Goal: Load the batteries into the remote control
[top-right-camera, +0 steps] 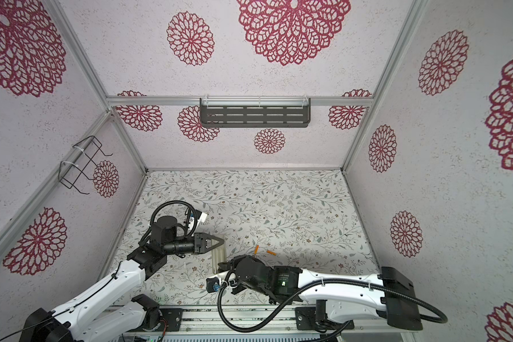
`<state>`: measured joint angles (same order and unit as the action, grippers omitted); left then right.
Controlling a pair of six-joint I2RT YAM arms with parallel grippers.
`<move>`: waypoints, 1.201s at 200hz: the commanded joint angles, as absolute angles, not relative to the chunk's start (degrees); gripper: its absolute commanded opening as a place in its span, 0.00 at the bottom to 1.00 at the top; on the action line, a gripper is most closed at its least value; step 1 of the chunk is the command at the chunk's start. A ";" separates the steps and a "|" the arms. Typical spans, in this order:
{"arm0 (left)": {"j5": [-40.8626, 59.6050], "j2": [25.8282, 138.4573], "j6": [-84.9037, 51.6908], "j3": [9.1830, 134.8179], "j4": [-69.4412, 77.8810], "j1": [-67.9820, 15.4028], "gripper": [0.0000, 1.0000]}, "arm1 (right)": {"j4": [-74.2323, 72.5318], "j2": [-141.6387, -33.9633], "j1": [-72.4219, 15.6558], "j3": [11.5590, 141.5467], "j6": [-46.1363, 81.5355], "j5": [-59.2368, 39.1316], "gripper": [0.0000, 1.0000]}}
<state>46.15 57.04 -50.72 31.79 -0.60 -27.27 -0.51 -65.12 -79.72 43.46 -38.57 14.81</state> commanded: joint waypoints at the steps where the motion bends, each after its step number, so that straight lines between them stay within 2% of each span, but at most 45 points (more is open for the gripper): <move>1: 49.75 57.39 -49.57 32.61 -3.08 -27.78 0.00 | -7.45 -62.61 -78.93 43.97 -39.19 20.48 0.20; 82: 49.66 57.39 -49.48 32.70 -3.34 -27.65 0.00 | -7.91 -62.00 -79.10 43.64 -39.20 20.60 0.19; 153: 50.17 57.48 -49.55 32.85 -3.43 -27.55 0.00 | -0.06 -61.47 -79.16 45.51 -34.53 9.55 0.22; 240: 51.30 56.88 -50.15 32.59 -2.04 -27.52 0.00 | 1.93 -63.40 -79.10 46.67 -33.92 8.23 0.28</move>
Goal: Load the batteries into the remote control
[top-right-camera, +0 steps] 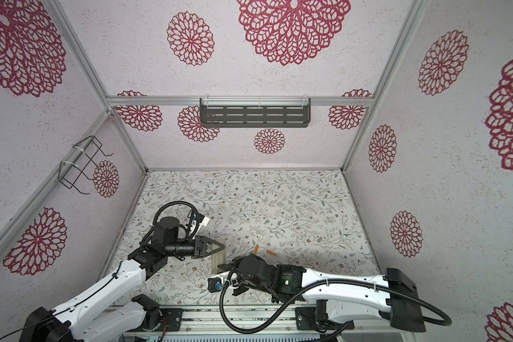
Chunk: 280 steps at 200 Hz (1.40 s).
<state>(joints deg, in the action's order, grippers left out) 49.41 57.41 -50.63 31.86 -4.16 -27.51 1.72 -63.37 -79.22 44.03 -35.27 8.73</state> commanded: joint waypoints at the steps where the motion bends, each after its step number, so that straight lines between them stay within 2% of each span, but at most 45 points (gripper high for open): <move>1: 51.31 56.83 -50.39 32.55 -1.85 -27.52 0.00 | 1.93 -63.39 -79.10 46.67 -33.92 8.25 0.29; 25: 52.19 55.76 -56.51 29.87 7.26 -27.24 0.00 | 1.36 -62.24 -79.10 46.67 -34.14 8.53 0.33; 60: 53.59 56.38 -63.07 26.76 17.78 -26.59 0.00 | 0.97 -59.65 -79.15 47.10 -34.16 8.21 0.34; 170: 54.48 56.54 -77.52 23.09 35.08 -26.50 0.00 | 10.58 -58.33 -79.75 53.51 -36.75 9.49 0.33; 216: 55.40 62.20 -92.26 19.39 54.78 -25.80 0.00 | 12.52 -58.53 -80.67 54.48 -38.17 10.05 0.32; 244: 56.49 63.51 -92.85 18.75 55.03 -25.75 0.00 | 13.16 -58.70 -80.86 55.10 -38.23 11.14 0.32; 280: 56.34 60.89 -87.98 19.31 46.54 -25.76 0.00 | 13.63 -59.33 -80.94 55.52 -38.40 12.21 0.31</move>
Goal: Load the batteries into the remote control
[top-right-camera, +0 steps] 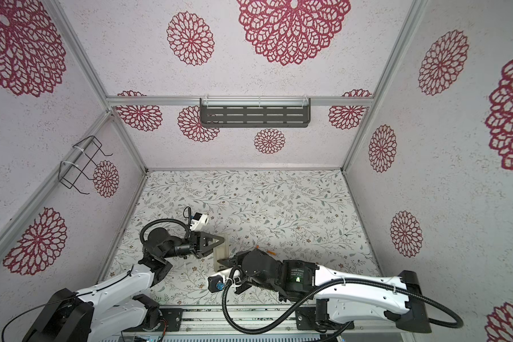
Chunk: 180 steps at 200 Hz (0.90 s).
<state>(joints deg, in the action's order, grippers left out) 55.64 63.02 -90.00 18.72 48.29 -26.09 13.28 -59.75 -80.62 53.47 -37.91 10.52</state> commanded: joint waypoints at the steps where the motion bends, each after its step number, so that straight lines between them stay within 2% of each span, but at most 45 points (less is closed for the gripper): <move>1: 56.34 60.77 -87.89 19.32 46.34 -25.75 0.00 | 13.72 -59.37 -80.94 55.54 -38.41 12.21 0.31; 39: 55.99 58.56 -84.85 20.14 40.85 -25.83 0.00 | 14.25 -60.88 -80.93 56.25 -38.44 12.21 0.31; 126: 56.07 58.55 -84.90 20.26 41.13 -25.76 0.00 | 15.78 -61.75 -80.95 57.39 -36.87 8.64 0.31; 180: 56.41 58.45 -85.28 20.57 41.16 -25.76 0.00 | 16.79 -63.48 -80.79 57.66 -37.33 11.44 0.31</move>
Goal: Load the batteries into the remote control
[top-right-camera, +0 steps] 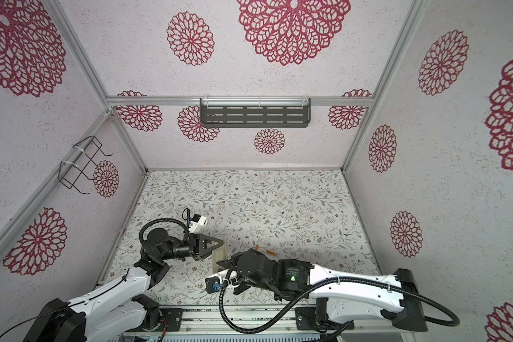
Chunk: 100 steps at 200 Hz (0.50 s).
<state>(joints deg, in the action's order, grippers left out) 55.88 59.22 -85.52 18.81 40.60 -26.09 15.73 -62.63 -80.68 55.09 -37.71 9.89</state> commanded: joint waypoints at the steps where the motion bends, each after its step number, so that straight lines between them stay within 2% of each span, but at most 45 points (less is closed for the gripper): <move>1: 56.42 58.45 -85.27 20.57 41.14 -25.76 0.00 | 16.79 -63.51 -80.78 57.61 -37.34 11.61 0.31; 48: 56.60 58.27 -85.43 20.75 40.83 -25.88 0.00 | 14.26 -63.49 -80.86 56.60 -39.59 16.22 0.28; 100: 56.76 58.62 -84.64 20.96 39.90 -25.92 0.00 | 16.53 -63.70 -80.82 58.18 -38.48 13.38 0.28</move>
<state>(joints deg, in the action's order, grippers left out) 56.10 59.13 -85.36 19.05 39.22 -26.09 15.35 -63.70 -80.68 55.79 -39.00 13.91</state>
